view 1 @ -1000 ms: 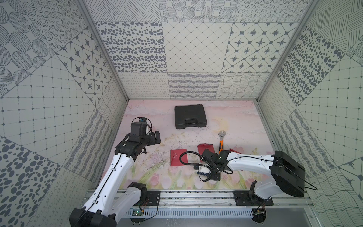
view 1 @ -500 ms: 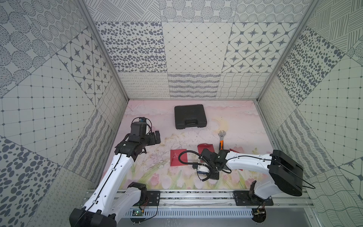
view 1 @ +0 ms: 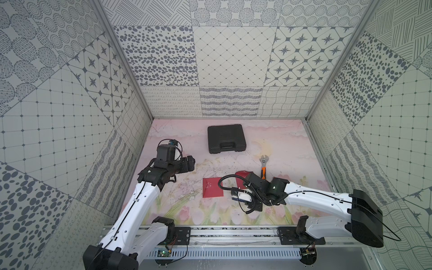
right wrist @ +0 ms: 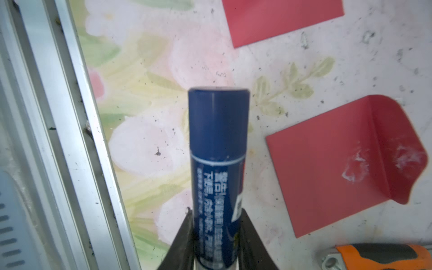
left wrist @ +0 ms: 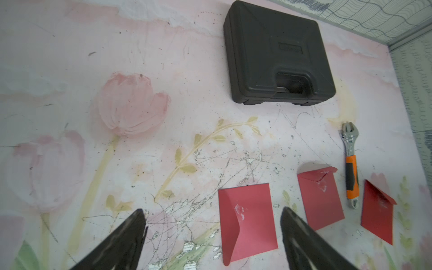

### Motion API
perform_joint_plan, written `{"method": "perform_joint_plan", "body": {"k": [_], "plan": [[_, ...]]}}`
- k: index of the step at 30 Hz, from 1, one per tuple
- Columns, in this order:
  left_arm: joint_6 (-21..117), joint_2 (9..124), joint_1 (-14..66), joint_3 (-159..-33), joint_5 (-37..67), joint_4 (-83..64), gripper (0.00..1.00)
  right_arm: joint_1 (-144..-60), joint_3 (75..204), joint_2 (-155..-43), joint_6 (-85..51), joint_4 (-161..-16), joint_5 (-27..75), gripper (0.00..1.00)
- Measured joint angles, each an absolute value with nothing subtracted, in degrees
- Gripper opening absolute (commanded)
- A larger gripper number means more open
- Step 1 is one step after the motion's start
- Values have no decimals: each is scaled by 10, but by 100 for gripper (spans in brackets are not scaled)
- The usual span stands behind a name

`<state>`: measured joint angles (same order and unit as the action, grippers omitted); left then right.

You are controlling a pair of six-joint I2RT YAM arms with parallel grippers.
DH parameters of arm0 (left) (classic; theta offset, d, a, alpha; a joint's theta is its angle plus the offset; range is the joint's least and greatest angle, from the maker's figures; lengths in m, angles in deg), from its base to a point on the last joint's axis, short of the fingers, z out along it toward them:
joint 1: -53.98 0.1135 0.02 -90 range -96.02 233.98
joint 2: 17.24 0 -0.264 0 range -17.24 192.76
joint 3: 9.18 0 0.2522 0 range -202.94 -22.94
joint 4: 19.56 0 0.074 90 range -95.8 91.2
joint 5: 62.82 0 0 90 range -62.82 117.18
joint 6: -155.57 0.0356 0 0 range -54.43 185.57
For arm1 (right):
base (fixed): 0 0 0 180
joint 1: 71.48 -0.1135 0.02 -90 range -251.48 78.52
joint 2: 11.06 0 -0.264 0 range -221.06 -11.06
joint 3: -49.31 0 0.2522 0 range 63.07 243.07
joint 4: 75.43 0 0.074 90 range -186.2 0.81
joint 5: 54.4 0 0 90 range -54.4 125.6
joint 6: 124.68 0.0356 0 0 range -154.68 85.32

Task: Seal the envelope with a glue stick
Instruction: Pick up the glue stick from the center of the board, then open the lid of the glue stick.

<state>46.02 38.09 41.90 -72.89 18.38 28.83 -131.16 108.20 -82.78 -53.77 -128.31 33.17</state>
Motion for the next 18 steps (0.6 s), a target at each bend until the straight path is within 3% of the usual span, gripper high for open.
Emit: {"method": "perform_joint_plan", "body": {"k": [9, 18], "plan": [[428, 341, 379, -730, 85, 278, 82, -1236, 1086, -697, -474, -1237, 280, 10], [404, 354, 289, -757, 33, 273, 80, -1213, 1104, -687, -443, -1203, 200, 8]]}}
